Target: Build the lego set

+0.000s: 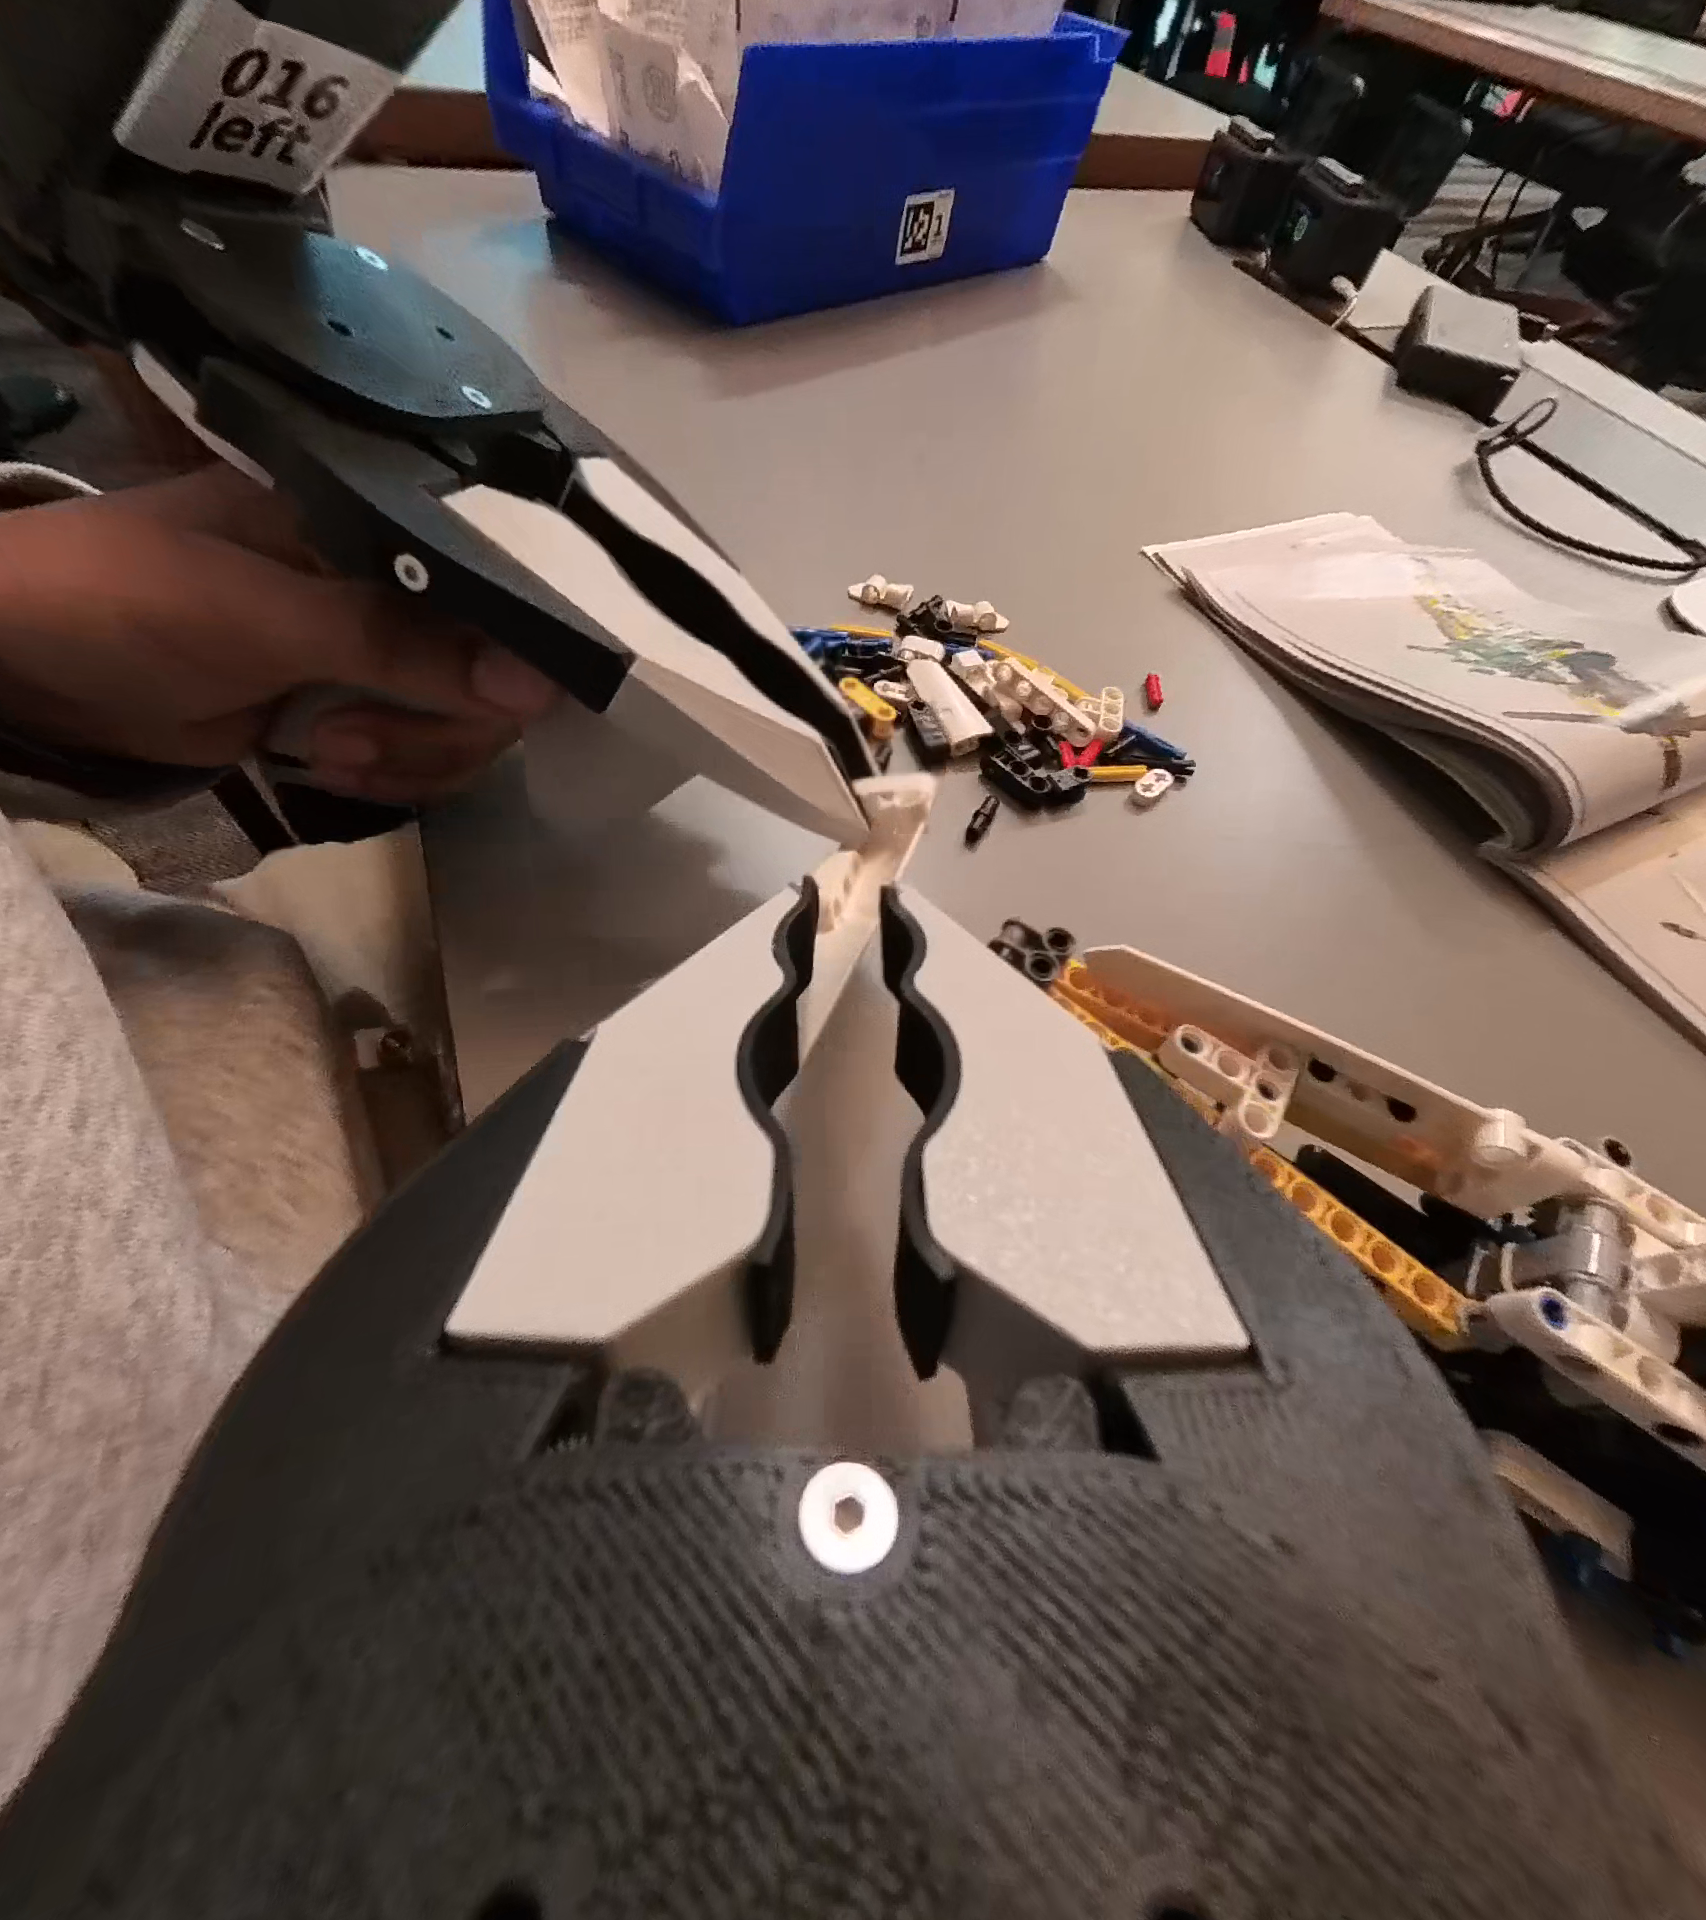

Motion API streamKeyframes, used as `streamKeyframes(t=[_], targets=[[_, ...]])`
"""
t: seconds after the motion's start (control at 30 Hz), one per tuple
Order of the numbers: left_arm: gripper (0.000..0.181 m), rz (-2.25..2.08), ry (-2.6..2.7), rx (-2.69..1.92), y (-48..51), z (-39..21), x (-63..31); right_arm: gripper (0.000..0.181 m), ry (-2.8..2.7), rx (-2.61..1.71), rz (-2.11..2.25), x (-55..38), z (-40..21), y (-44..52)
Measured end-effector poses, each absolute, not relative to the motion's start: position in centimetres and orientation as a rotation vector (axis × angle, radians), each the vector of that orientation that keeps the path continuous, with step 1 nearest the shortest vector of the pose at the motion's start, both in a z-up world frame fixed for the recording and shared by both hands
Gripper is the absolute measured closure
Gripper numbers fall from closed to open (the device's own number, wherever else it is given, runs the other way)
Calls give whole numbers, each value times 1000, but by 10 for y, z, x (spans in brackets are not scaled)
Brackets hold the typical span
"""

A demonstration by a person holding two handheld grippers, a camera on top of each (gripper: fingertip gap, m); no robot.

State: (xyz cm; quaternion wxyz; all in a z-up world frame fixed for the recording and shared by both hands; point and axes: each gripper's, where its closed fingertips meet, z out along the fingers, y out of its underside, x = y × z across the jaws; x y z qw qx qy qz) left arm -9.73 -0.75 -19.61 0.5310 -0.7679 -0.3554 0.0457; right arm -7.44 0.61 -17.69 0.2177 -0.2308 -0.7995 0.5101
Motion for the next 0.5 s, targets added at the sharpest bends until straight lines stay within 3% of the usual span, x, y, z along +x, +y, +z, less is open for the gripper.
streamKeyframes(t=[0.5], targets=[[175,234,-886,-1942,-4,-215,-98,169,-2364,-587,1211,-64,-205,3]])
